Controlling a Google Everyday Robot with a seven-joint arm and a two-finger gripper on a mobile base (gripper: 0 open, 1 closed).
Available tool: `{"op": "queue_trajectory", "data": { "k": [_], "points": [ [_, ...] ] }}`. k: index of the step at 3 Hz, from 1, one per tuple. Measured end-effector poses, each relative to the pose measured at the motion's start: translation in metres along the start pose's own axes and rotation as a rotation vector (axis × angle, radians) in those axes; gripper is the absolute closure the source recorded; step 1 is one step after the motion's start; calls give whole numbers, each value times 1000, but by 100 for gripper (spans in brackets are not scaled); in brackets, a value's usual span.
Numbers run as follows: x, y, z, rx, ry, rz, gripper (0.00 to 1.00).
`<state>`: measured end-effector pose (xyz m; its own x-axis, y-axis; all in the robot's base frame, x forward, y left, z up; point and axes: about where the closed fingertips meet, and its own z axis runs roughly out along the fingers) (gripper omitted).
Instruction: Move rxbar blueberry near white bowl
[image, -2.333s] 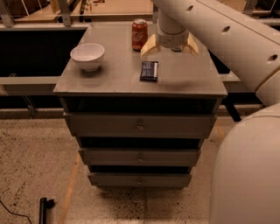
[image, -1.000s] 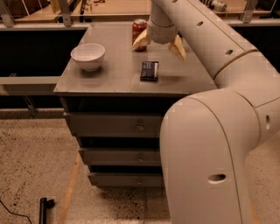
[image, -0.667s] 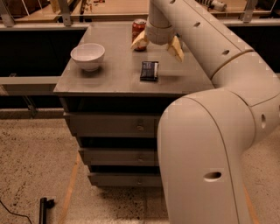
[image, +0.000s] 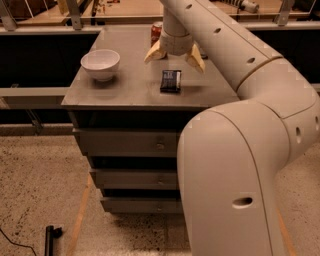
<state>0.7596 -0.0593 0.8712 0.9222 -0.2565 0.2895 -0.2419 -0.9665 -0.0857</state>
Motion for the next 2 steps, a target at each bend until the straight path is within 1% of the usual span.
{"op": "queue_trajectory", "data": {
  "k": [1,2],
  "points": [
    [-9,-8,9,-22,-12,-54,0],
    [-12,-11,16,-42,-5,-74,16]
  ]
}}
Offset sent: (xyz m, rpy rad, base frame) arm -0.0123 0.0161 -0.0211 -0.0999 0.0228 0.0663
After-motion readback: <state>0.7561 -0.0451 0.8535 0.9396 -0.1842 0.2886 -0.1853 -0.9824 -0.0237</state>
